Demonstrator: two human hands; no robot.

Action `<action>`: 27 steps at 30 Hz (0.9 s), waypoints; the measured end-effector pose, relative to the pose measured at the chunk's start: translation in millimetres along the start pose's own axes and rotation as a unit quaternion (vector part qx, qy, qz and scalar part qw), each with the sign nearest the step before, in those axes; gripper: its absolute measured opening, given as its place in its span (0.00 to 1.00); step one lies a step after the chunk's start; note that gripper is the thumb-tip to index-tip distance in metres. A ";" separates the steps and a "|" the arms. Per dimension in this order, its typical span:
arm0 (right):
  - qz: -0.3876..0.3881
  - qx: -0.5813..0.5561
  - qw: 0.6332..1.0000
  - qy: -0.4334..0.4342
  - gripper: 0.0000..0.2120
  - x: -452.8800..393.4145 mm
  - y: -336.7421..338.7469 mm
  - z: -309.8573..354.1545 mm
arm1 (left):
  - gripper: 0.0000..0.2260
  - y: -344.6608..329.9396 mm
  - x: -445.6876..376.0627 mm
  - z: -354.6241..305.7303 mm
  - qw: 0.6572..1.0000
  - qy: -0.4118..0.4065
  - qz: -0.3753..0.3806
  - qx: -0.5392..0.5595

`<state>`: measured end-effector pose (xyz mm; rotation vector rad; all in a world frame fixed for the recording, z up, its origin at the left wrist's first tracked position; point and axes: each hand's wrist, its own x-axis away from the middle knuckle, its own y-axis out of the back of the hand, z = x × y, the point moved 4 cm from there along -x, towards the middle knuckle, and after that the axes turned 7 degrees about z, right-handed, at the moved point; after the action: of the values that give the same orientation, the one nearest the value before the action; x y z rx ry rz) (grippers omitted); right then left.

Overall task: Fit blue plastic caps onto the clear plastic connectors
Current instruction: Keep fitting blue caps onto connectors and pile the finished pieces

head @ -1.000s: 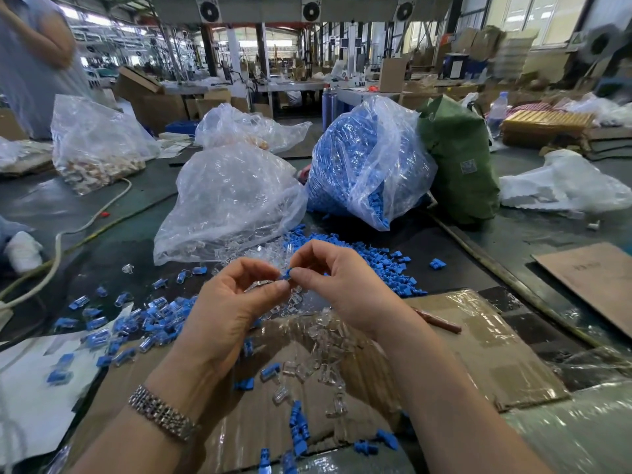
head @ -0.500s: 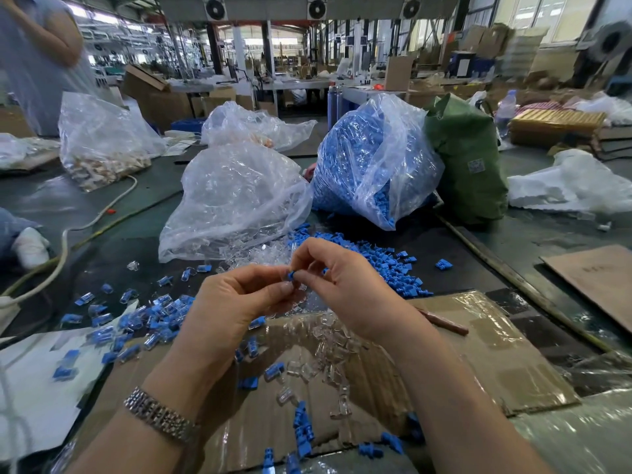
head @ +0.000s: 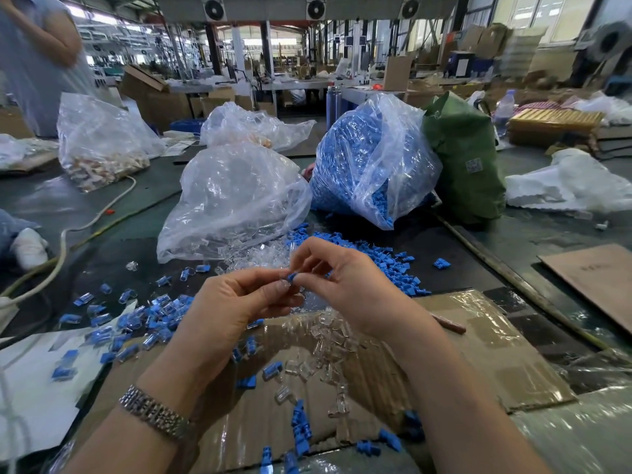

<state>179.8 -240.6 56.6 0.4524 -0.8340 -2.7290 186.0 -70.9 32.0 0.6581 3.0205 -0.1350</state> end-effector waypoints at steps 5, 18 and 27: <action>0.005 0.299 0.910 -0.288 0.28 25.3 30.4 -24.3 | 0.11 2.0 -1.0 1.8 1.000 -0.002 -0.020 0.022; 0.046 0.299 0.894 -0.330 0.13 32.8 33.4 -30.1 | 0.15 4.4 -1.8 -0.4 0.997 -0.014 -0.040 0.067; 0.163 0.069 0.963 -0.203 0.16 25.9 21.6 3.4 | 0.09 8.2 -6.9 -0.6 0.984 -0.020 -0.055 0.165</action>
<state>157.9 -264.7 66.1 -0.2196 -1.0908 -2.4916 195.6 -66.2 32.5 0.4955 3.0204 -0.6572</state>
